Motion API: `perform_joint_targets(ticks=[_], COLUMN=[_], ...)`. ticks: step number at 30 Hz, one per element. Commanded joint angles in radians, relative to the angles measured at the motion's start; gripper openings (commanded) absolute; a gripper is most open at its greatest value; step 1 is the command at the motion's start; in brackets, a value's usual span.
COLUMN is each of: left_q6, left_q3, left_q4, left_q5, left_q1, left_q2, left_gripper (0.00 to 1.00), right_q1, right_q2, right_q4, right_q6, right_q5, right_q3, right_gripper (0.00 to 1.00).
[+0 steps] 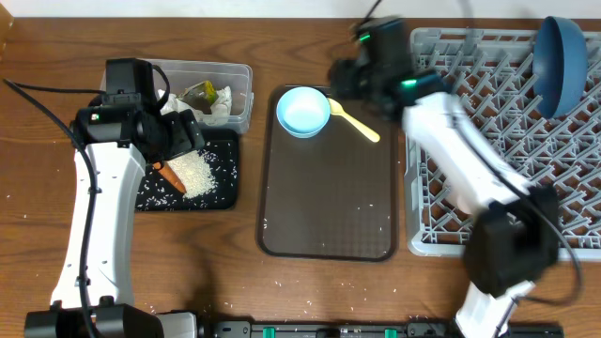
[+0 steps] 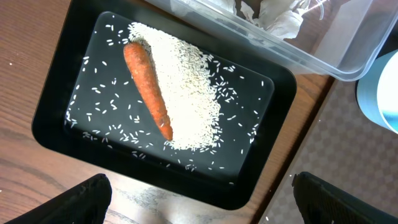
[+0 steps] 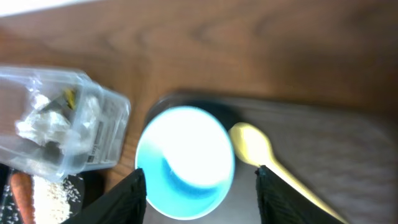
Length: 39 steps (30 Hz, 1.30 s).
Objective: Sort waste into correct bins and load items into the dishwasher rack
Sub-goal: 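Move the right gripper back toward the light-blue bowl, then grasp the light-blue bowl rim with the right gripper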
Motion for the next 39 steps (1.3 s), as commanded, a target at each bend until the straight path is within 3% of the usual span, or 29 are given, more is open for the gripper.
perform_joint_targets(ticks=[1,7,17,20,24,27,30,35,39], left_q6=[0.002,0.002,0.002,0.002,0.002,0.002,0.002,0.002,0.002], left_q3=[0.001,0.001,0.001,0.001,0.001,0.001,0.001,0.001,0.001], left_q4=[-0.003,-0.003,-0.003,-0.003,-0.003,-0.003,-0.003,-0.003,-0.003], left_q5=[0.002,0.002,0.002,0.002,0.002,0.002,0.002,0.002,0.002], left_q1=[0.005,0.005,0.005,0.005,0.005,0.005,0.005,0.005,0.005], left_q2=[0.008,0.008,0.008,0.008,0.008,0.008,0.008,0.008,0.008], left_gripper=[0.96,0.96,0.96,0.96,0.96,0.96,0.96,0.96,0.96], right_q1=[0.053,0.077,0.071,0.066,0.054,0.044,0.039,0.056,0.07], right_q2=[0.105,0.216,0.223,0.195,0.136,0.123,0.135,0.2,0.253], right_q4=[0.025,0.022,0.019,-0.003,-0.111,-0.185,-0.221,-0.265,-0.284], right_q6=[0.151,0.199,0.187,0.137,0.085,0.084,0.085,0.09,0.115], right_q5=[0.046,0.08,0.099,0.082,0.117,0.171,0.173,0.172,0.177], right_q3=[0.0,0.0,0.007,0.04,0.114,0.144,0.14,0.138,0.138], right_gripper=[0.47,0.33,0.28,0.33,0.56,0.59,0.54,0.36,0.31])
